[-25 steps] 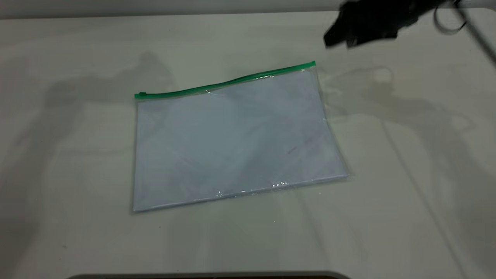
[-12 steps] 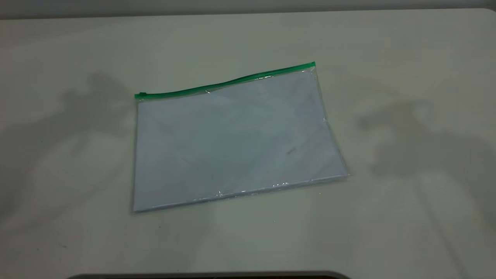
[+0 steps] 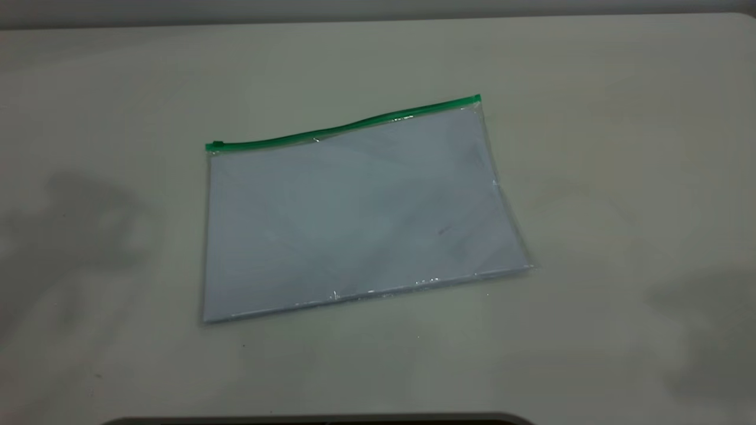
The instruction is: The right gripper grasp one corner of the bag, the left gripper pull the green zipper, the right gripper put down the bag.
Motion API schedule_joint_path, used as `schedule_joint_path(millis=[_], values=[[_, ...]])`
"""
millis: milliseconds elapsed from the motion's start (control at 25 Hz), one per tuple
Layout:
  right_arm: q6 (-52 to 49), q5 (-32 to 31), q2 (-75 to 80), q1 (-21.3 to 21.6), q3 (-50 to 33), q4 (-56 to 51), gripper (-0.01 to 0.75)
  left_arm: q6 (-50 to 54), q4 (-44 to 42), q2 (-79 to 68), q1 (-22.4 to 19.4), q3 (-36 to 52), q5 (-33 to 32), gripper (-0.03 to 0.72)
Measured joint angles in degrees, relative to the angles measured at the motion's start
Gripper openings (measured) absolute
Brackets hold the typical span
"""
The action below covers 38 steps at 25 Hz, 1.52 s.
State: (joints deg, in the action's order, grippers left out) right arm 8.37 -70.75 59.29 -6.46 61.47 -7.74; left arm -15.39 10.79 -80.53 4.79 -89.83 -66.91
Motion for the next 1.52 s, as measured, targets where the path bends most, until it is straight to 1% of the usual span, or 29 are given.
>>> schedule_joint_path(millis=[120,280,400,520,720,840,920,1520], values=[[-1.96,0.24,-7.10,0.00,-9.69,1.59,0.435,0.19,-1.08,4.50,0.00,11.48,0.00,0.513],[-6.10,3.17,-16.12,0.00,-22.66,4.76,0.434,0.33,-1.82,10.04,0.00,27.32,0.00,0.513],[-7.83,4.25,-22.13,0.00,-30.03,6.11,0.434,0.97,-1.94,14.38,0.00,37.31,0.00,0.513],[-8.37,6.42,-27.09,0.00,-33.78,7.07,0.432,2.41,-1.94,19.46,0.00,45.29,0.00,0.513],[-9.21,7.35,-29.71,0.00,-33.89,7.39,0.432,4.43,-1.94,30.43,0.00,55.64,0.88,0.513],[-9.28,7.40,-29.76,0.00,-33.89,7.74,0.431,4.81,-2.06,37.74,0.00,59.95,3.87,0.514],[-9.28,7.40,-29.76,0.00,-33.89,7.74,0.431,4.88,-2.48,42.15,0.00,61.13,3.61,0.514],[-9.42,7.44,-29.82,0.00,-33.89,7.74,0.431,5.00,-3.40,74.17,0.00,61.70,2.31,0.514]])
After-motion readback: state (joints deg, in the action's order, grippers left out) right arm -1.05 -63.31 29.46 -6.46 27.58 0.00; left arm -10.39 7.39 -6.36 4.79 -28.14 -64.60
